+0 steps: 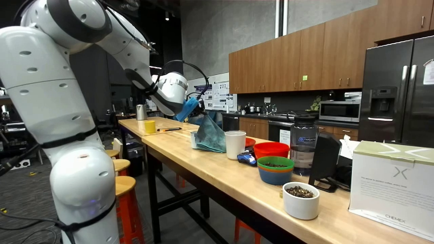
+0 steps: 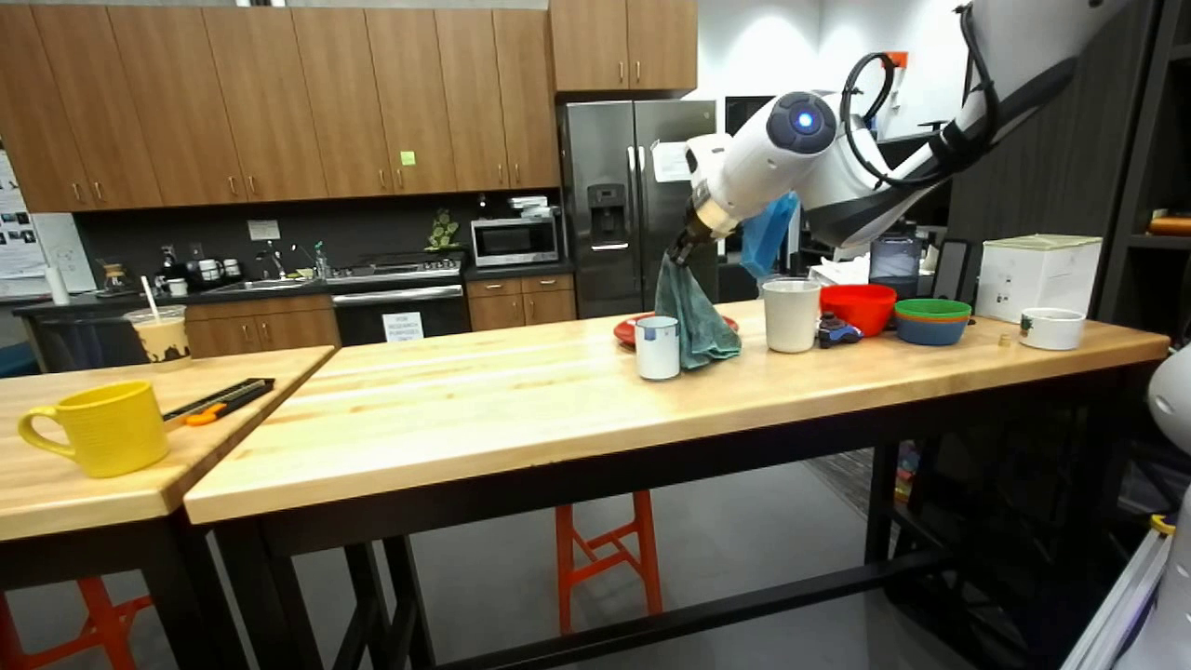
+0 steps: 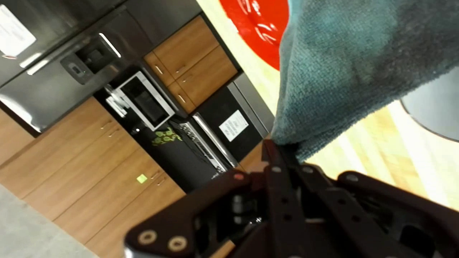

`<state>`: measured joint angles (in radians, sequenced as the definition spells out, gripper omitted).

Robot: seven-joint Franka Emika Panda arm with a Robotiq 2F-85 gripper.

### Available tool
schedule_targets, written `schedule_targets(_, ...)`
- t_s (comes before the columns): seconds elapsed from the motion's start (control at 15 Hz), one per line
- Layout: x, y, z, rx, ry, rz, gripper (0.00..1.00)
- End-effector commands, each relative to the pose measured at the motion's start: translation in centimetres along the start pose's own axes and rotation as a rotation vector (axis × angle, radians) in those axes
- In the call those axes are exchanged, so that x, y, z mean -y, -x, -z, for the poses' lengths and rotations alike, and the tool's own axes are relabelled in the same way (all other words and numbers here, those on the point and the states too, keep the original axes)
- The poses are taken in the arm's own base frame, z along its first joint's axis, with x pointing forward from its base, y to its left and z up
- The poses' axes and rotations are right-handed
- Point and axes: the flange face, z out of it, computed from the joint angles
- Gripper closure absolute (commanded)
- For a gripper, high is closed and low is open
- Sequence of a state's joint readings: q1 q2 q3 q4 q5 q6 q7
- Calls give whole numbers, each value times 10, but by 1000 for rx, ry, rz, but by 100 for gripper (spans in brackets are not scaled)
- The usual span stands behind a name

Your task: Lift the towel from the table, move the cup to the left and then unfold the towel

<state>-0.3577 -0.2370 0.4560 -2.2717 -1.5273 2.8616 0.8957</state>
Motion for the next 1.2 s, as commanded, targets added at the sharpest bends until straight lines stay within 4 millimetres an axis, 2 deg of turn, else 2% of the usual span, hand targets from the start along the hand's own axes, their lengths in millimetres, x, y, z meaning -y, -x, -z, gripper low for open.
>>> schedule_targets(0.0, 29, -5, -4, -32, -109, 7, 100)
schedule_targets(0.33, 70, -16, -4, -66, -230, 17, 100)
schedule_targets(0.53, 84, -20, -4, -79, -277, 21, 100)
schedule_targets(1.13, 94, -41, -1, -144, -346, -5, 100)
